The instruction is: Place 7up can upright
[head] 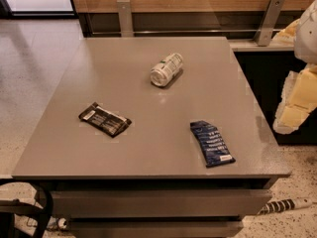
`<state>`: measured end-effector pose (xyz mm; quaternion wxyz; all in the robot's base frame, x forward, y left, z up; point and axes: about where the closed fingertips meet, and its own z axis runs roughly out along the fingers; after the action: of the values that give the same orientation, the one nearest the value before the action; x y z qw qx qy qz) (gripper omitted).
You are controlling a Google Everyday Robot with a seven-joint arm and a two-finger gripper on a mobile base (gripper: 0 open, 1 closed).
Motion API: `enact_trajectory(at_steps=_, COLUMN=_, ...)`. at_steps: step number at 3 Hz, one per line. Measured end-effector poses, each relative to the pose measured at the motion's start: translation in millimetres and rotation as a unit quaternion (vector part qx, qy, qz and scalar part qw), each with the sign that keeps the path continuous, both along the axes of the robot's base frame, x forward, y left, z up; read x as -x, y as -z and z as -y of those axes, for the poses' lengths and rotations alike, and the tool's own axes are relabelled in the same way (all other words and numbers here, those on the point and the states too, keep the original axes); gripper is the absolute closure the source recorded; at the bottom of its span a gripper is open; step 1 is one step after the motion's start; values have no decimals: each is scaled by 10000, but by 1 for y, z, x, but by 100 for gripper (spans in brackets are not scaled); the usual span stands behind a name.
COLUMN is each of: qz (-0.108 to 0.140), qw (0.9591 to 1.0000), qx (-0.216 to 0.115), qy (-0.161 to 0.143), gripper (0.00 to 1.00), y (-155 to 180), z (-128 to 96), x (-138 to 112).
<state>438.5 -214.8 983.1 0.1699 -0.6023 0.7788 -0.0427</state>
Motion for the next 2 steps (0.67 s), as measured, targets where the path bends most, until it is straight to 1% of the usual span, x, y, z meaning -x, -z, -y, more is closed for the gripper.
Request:
enact_trajectory(at_steps=1, qz=1, qw=10000, qx=0, qy=0, gripper=0, y=0, z=0, x=0)
enact_trajectory(at_steps=2, qz=-24, qw=9996, qx=-234, qy=165, gripper=0, y=-7, z=5, x=-16)
